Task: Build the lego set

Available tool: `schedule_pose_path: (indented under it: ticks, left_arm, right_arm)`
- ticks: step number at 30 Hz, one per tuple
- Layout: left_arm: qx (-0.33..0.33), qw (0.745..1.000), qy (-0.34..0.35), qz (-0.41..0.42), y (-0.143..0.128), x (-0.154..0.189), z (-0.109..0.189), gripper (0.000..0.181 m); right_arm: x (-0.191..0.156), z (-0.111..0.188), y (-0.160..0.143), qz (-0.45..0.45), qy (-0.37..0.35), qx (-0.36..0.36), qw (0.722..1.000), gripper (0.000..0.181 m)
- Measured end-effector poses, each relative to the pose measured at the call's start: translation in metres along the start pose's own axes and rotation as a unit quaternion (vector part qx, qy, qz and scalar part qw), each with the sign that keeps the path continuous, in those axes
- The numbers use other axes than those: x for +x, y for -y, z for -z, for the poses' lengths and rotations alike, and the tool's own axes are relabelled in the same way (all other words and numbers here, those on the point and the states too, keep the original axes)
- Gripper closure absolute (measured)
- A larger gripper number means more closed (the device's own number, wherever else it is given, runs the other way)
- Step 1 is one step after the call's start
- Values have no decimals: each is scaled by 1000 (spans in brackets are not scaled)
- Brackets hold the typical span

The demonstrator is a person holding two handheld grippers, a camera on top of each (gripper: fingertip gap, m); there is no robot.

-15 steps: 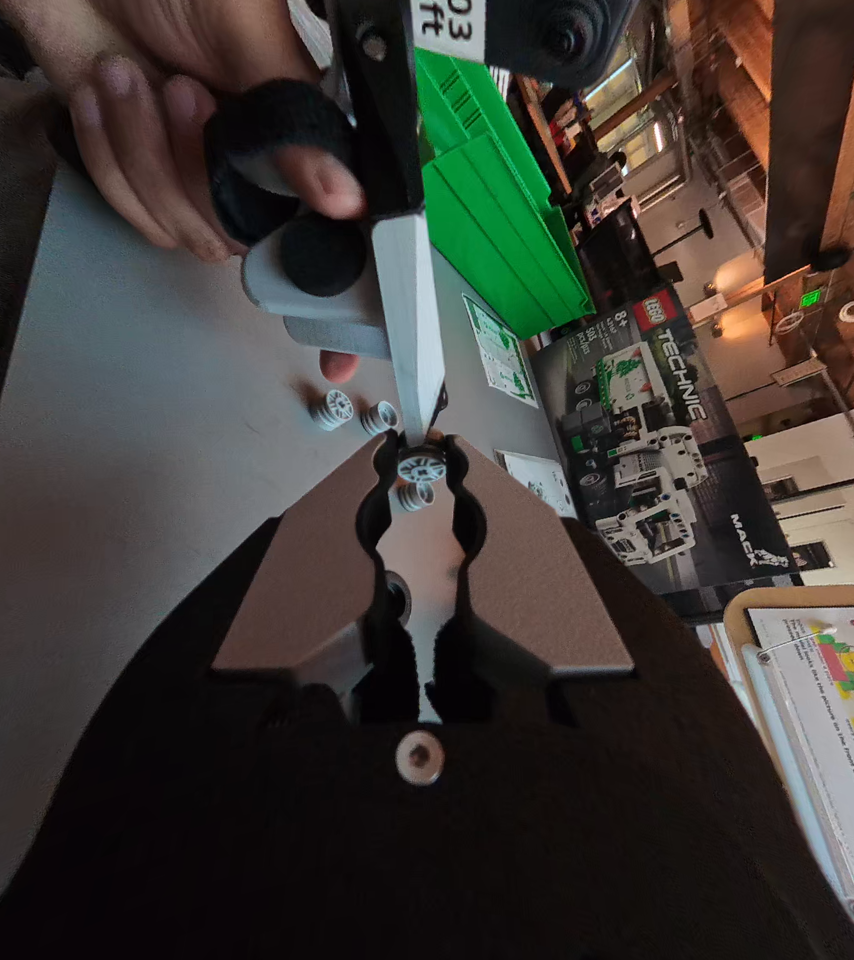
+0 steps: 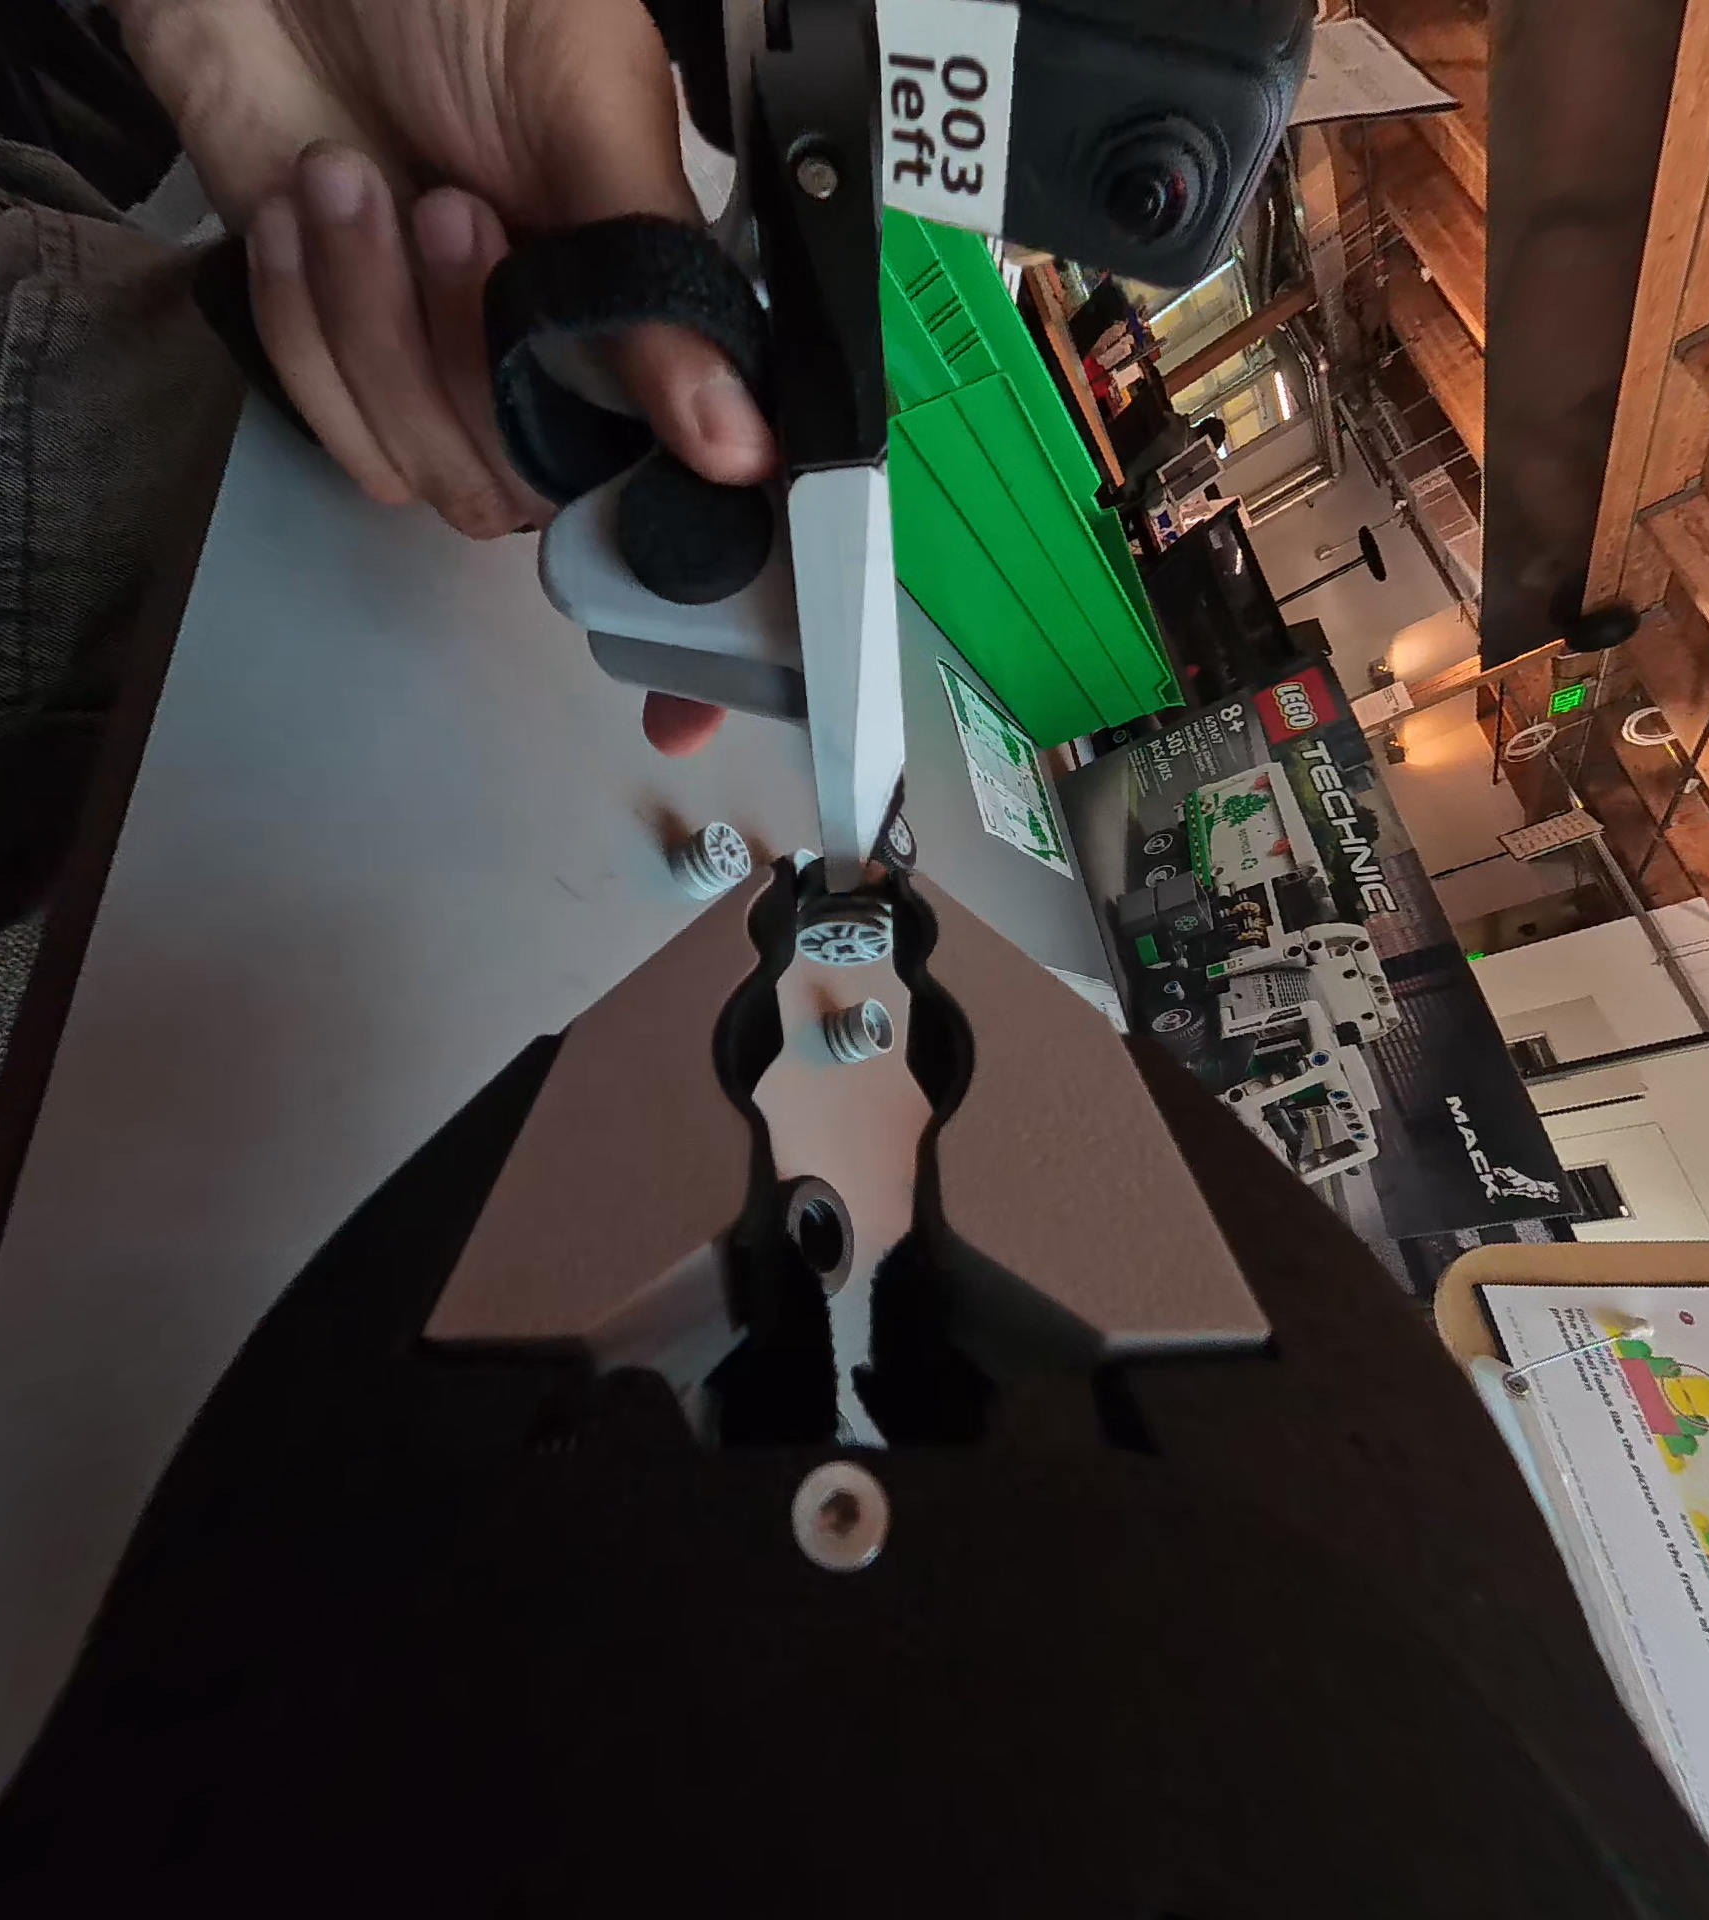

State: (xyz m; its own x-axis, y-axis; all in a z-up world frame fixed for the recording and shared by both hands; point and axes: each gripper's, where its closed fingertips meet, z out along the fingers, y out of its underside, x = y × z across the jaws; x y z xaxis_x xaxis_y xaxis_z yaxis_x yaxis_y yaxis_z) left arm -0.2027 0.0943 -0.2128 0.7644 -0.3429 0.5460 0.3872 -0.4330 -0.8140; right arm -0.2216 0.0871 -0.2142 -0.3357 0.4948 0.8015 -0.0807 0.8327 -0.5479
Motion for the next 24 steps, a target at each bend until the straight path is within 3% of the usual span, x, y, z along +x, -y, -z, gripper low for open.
schedule_pose_path:
  ticks: [8,17,24]
  left_arm:
    - [21,1000,-23,-2,5,7,8,178]
    - [15,1000,-4,-11,3,1,9,179]
    - [49,996,-52,46,13,7,13,179]
  right_arm:
    - [4,5,9,-115,42,39,992,164]
    - [3,4,4,-126,45,38,990,164]
    - [11,9,7,-154,44,54,986,164]
